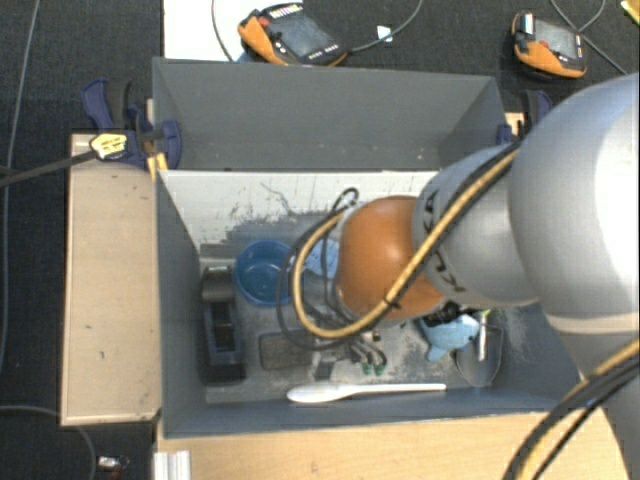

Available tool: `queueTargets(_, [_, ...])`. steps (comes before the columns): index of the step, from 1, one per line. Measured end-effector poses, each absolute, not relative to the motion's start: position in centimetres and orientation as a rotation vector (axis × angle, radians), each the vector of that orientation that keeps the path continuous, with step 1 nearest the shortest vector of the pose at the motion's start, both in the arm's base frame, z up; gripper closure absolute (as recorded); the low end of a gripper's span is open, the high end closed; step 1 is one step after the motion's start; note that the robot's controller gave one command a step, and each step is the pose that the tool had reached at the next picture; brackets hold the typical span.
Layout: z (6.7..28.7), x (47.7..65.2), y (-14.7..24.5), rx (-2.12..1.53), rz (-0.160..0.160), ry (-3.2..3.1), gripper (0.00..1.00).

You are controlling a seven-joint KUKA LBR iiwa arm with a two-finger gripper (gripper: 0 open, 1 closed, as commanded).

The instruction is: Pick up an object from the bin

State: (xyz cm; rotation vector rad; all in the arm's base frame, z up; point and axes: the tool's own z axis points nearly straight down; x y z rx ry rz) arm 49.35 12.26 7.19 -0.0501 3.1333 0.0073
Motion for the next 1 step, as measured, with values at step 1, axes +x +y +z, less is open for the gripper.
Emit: queueTargets(1, [7.19, 49.34, 12.27, -0.049, 0.008, 3.133, 1.0])
